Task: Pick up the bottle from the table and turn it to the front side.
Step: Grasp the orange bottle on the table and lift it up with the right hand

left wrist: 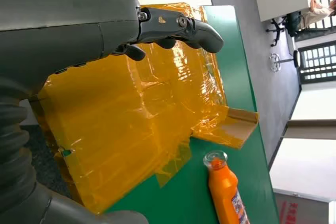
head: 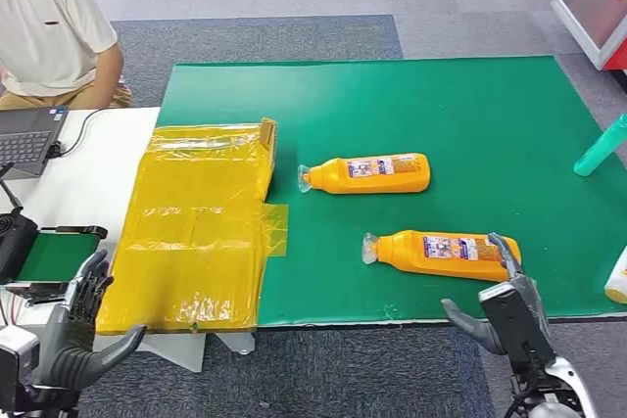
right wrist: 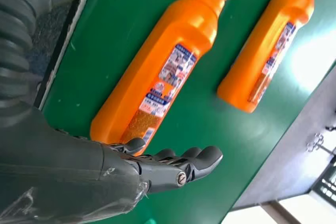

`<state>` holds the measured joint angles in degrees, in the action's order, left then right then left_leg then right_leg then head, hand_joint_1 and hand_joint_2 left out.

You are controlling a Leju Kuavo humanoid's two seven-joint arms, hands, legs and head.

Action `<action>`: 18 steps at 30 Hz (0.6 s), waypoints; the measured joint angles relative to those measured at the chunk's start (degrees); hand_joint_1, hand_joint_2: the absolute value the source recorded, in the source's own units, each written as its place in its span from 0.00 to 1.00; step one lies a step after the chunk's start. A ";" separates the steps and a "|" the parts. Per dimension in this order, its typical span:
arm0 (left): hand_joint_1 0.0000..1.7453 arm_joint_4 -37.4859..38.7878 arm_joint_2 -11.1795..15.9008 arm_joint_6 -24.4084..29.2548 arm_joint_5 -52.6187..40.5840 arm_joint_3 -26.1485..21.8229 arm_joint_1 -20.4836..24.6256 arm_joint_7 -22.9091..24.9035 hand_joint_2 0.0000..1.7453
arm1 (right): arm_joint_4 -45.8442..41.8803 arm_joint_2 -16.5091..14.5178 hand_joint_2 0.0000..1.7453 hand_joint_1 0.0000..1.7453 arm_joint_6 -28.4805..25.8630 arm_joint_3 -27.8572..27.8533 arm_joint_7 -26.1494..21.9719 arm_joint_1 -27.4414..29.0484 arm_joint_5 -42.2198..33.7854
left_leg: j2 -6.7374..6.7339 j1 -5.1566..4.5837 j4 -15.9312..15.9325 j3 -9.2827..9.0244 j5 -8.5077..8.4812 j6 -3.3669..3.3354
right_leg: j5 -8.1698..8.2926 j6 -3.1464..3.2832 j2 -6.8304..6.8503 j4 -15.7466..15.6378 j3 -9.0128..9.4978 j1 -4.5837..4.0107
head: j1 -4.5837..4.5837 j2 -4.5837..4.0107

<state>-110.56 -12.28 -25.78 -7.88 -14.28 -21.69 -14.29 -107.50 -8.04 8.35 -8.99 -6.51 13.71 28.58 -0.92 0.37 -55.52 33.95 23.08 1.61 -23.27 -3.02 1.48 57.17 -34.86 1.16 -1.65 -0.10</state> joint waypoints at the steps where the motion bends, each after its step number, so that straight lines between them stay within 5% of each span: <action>1: 0.00 0.01 0.01 -0.05 0.23 0.05 0.00 -0.06 1.00 | 0.06 0.06 1.00 0.00 0.08 0.16 0.00 0.00 0.08 | 0.00 0.00 0.00 0.00 0.00 0.00 | 0.00 0.00 0.00 0.00 0.00 0.00 | 0.00 0.00; 7: 0.00 0.03 0.09 -0.09 1.69 0.61 0.10 -0.03 1.00 | 0.76 1.03 1.00 0.00 -1.04 1.79 1.58 -0.63 5.32 | 0.00 0.00 0.00 0.00 0.00 0.00 | 0.01 0.00 0.00 0.00 0.00 0.00 | 0.00 0.01; 18: 0.00 0.06 0.88 2.09 4.72 3.68 1.56 2.03 1.00 | 2.82 4.98 1.00 0.00 -5.18 9.66 9.11 -7.56 29.12 | 0.00 0.00 0.00 0.00 -0.07 -0.01 | 0.06 0.02 0.00 0.00 0.00 0.00 | -0.01 0.01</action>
<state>-110.50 -11.40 -23.69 -3.16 -10.61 -20.14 -12.26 -104.68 -3.06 3.17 0.67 2.60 6.15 57.70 -0.92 0.37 -55.52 33.94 23.01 1.60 -23.21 -3.00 1.48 57.17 -34.85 1.16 -1.66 -0.09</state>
